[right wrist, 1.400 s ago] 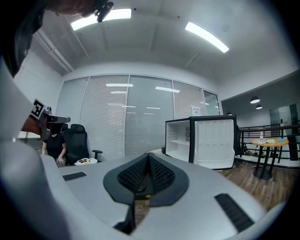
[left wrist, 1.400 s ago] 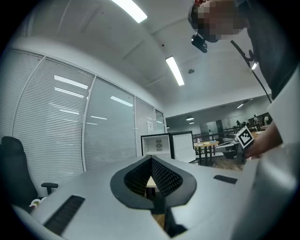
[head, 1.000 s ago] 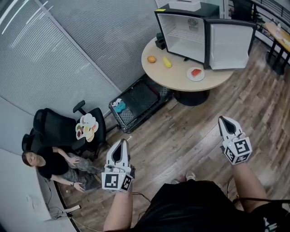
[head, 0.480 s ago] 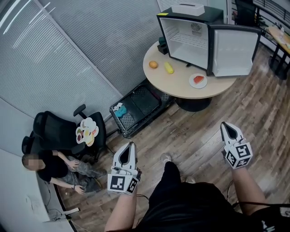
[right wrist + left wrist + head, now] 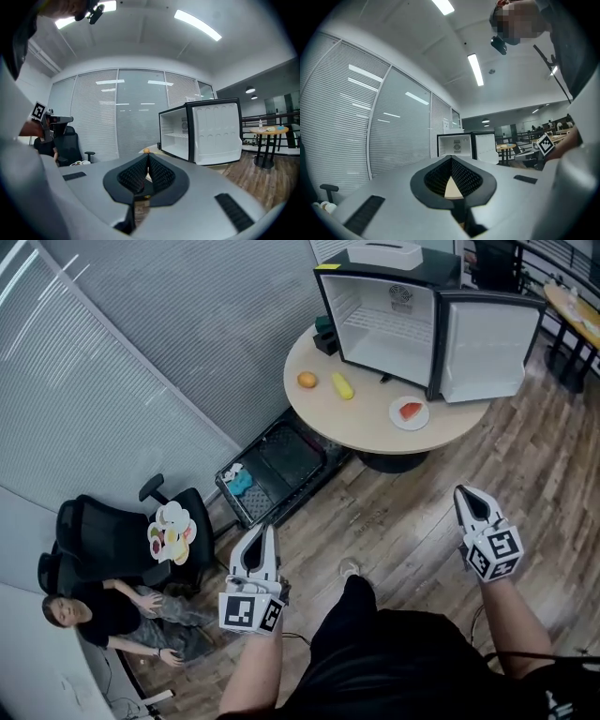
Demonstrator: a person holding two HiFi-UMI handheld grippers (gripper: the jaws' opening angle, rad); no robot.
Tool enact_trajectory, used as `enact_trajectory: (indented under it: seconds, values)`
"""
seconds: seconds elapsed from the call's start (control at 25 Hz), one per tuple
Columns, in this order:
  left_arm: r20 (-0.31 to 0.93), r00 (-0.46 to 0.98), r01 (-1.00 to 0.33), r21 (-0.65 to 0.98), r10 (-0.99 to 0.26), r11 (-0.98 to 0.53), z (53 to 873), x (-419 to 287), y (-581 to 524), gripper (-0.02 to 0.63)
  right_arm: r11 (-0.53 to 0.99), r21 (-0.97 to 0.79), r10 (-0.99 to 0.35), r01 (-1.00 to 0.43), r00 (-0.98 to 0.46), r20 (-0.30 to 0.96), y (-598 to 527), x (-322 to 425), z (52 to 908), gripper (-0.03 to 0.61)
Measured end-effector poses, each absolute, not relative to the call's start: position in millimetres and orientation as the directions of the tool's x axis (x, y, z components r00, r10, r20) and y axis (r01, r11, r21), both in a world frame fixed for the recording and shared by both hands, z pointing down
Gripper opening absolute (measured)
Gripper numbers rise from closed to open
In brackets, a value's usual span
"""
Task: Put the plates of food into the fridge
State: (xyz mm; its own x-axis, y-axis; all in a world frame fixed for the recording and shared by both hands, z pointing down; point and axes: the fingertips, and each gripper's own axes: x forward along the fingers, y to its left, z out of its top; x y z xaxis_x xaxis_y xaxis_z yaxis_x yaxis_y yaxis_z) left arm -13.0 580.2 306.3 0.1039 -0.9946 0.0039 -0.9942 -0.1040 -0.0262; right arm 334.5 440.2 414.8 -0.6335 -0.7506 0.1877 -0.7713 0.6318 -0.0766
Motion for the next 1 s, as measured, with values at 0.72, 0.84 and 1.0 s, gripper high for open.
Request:
enact_trajectory:
  seconds: [0.72,0.84,1.0]
  values:
    - [0.011,0.272,-0.962,-0.01,-0.962,-0.272,312.1,-145.3,406.8,0.005,0.497,-0.072,-0.829,-0.865,-0.497,0.257,326.0,224.2,423.4,0.006]
    - [0.004,0.305,-0.952,-0.026,-0.952,-0.305,311.9,-164.2,385.2,0.006,0.483,-0.068,-0.841,-0.873,-0.484,0.243,308.0,199.4,419.3,0.006]
    - [-0.015,0.334,-0.943,-0.012,-0.943,-0.333,313.8,-179.6,357.8,0.006,0.489,-0.03,-0.843,-0.871,-0.482,0.241,294.3,175.2,410.4,0.006]
